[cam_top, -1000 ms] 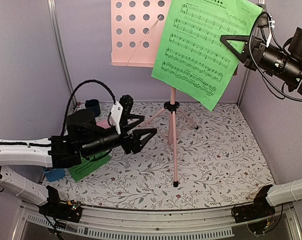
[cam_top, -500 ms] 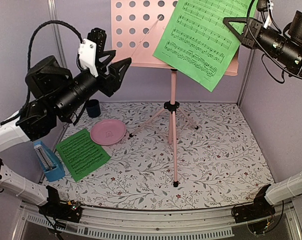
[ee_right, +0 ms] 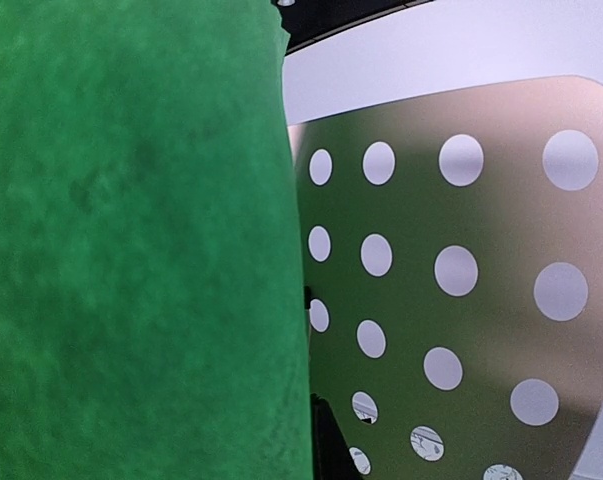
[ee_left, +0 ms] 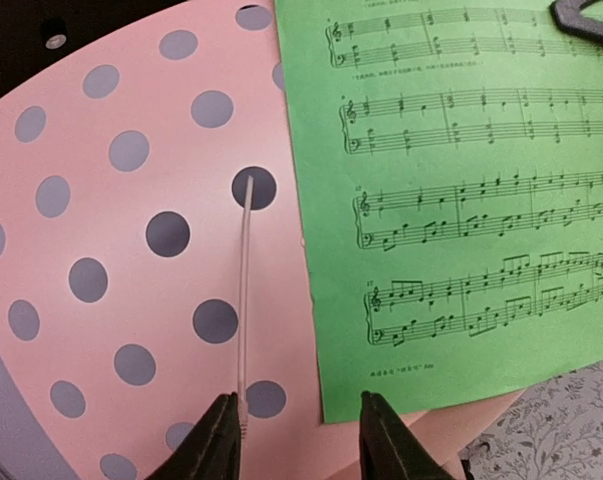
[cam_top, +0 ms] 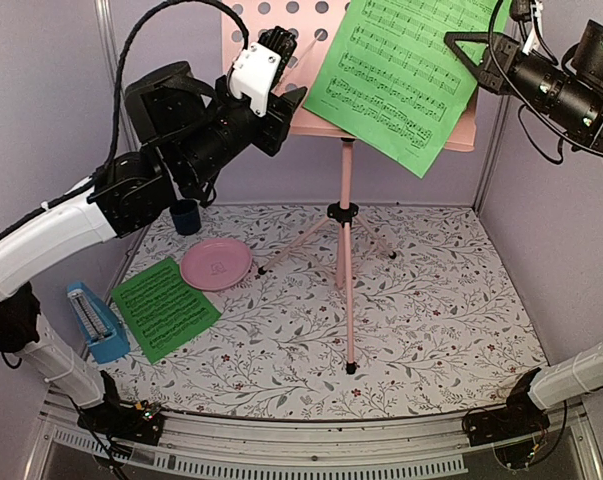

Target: Set up the instrument practice props

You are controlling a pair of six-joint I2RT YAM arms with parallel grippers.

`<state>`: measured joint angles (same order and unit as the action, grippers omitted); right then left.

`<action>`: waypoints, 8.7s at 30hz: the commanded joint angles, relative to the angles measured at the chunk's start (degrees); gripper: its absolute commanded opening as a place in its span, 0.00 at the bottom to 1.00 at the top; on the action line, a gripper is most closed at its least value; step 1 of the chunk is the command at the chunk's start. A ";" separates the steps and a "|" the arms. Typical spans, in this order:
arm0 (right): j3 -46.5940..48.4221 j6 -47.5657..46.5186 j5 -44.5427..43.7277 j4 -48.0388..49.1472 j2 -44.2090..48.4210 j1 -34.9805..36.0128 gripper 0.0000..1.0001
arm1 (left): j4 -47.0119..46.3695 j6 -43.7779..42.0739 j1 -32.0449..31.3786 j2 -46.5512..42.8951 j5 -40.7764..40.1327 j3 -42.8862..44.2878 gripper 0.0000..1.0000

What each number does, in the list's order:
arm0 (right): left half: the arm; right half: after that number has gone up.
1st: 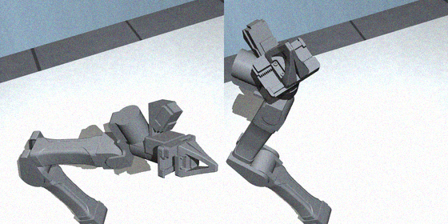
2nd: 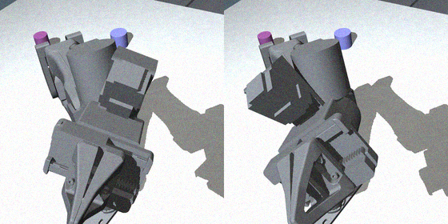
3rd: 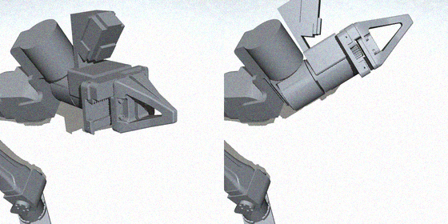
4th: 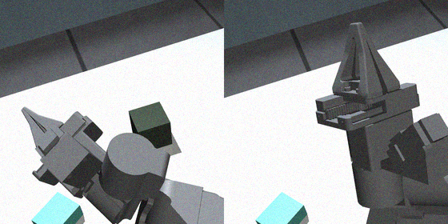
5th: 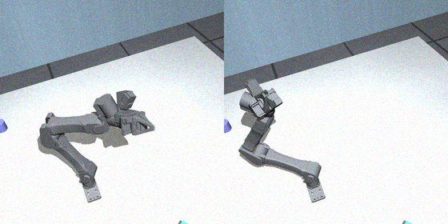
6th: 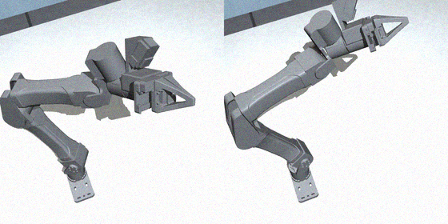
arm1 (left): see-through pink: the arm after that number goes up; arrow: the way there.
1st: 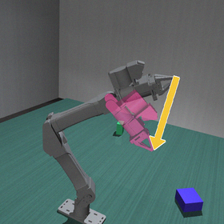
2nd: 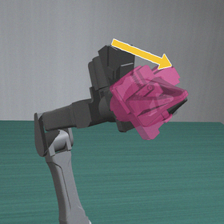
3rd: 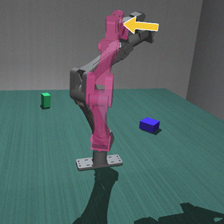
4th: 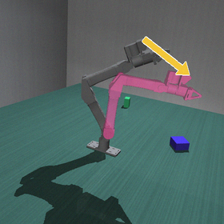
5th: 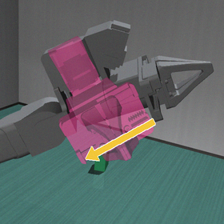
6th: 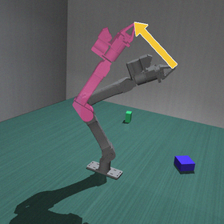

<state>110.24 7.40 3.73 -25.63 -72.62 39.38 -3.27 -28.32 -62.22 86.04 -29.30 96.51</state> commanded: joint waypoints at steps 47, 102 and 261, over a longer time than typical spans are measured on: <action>-0.07 -4.58 -5.30 3.53 -0.75 0.27 0.00 | -6.15 -6.19 3.46 -1.83 4.28 -1.30 0.00; 14.85 -30.28 14.96 11.69 -18.53 8.00 0.00 | -19.42 -11.06 4.78 -7.13 26.42 -12.93 0.00; -13.41 -27.08 9.76 32.58 -4.21 9.73 0.99 | -11.19 7.89 11.06 -3.66 19.28 10.37 0.84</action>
<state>97.73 -19.70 14.26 6.15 -78.43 48.75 -14.96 -22.09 -50.74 85.45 -10.81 109.12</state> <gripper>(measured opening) 0.992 0.852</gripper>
